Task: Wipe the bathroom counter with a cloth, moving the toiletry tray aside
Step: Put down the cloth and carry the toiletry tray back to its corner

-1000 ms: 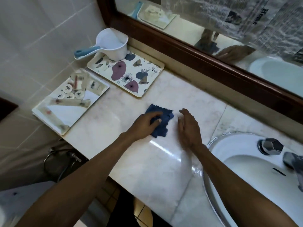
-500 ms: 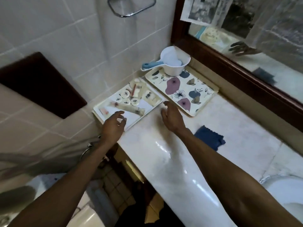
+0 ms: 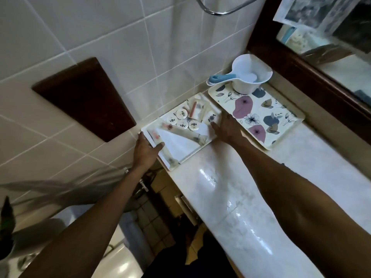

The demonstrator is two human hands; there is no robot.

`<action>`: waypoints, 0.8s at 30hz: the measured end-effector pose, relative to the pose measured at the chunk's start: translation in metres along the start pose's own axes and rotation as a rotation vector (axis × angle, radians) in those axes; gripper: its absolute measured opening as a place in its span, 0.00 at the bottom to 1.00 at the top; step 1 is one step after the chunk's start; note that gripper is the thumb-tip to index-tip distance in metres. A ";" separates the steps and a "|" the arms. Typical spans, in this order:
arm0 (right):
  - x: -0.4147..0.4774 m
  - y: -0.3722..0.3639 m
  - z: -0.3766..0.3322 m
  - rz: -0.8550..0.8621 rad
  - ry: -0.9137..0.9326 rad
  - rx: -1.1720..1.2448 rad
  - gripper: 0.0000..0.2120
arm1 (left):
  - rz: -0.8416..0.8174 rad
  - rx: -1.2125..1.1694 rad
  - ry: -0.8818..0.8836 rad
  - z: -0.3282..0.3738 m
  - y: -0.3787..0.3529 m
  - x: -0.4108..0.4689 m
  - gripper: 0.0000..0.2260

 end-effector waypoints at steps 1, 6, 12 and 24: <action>-0.002 0.002 -0.001 0.013 -0.052 0.028 0.39 | -0.002 0.000 -0.004 0.002 0.001 0.000 0.43; -0.024 0.018 0.000 -0.006 -0.240 0.094 0.37 | 0.041 0.024 -0.017 0.007 0.004 -0.002 0.37; -0.069 0.024 0.017 0.016 -0.306 0.174 0.44 | -0.002 0.076 -0.082 0.018 -0.004 -0.014 0.44; -0.215 0.104 0.046 0.203 -0.290 0.268 0.45 | -0.068 0.135 -0.312 0.071 -0.051 -0.091 0.43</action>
Point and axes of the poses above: each hand's wrist, its own x-axis towards the middle knuckle, its own y-axis out of the back of the hand, z = x × y, the point moved 4 cm from there along x, towards the middle knuckle, and after that the axes turned 12 degrees about x, right-handed, at the moved point
